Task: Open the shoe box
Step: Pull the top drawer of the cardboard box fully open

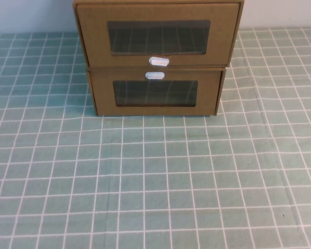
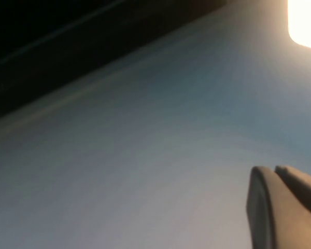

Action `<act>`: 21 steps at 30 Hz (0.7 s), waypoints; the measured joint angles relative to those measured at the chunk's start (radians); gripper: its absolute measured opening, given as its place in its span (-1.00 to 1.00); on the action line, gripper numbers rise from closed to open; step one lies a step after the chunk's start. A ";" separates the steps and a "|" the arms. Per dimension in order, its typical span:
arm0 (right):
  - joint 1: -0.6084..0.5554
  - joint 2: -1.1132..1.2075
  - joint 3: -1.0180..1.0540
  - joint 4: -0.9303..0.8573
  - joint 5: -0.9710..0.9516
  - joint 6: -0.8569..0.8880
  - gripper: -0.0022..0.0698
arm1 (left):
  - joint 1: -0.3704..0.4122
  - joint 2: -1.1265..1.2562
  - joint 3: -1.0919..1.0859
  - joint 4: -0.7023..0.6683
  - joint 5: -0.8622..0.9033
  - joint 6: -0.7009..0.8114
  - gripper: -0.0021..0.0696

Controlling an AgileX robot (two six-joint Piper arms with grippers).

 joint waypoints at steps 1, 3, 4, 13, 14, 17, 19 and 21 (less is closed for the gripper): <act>0.000 0.003 -0.069 0.000 0.055 0.021 -0.98 | 0.000 0.005 -0.047 0.000 0.023 0.008 -0.96; 0.000 0.034 -0.189 -0.002 0.146 0.047 -0.98 | 0.000 0.030 -0.130 0.000 0.032 0.016 -0.96; 0.000 0.060 -0.252 -0.002 0.193 0.057 -0.98 | 0.000 0.049 -0.168 0.000 0.032 0.020 -0.96; 0.000 0.397 -0.739 -0.037 0.783 0.053 -0.98 | 0.000 0.278 -0.474 -0.081 0.284 0.021 -0.96; 0.000 0.438 -0.782 -0.048 0.850 0.050 -0.98 | 0.000 0.316 -0.513 -0.103 0.358 0.019 -0.96; 0.000 0.591 -0.918 -0.074 1.100 0.046 -0.98 | 0.000 0.439 -0.652 -0.146 0.637 0.018 -0.96; 0.000 0.695 -0.983 -0.088 1.229 0.037 -0.98 | 0.000 0.532 -0.735 -0.151 0.806 0.017 -0.96; 0.000 0.786 -1.008 -0.100 1.295 0.003 -0.98 | 0.000 0.609 -0.783 -0.153 0.895 0.017 -0.96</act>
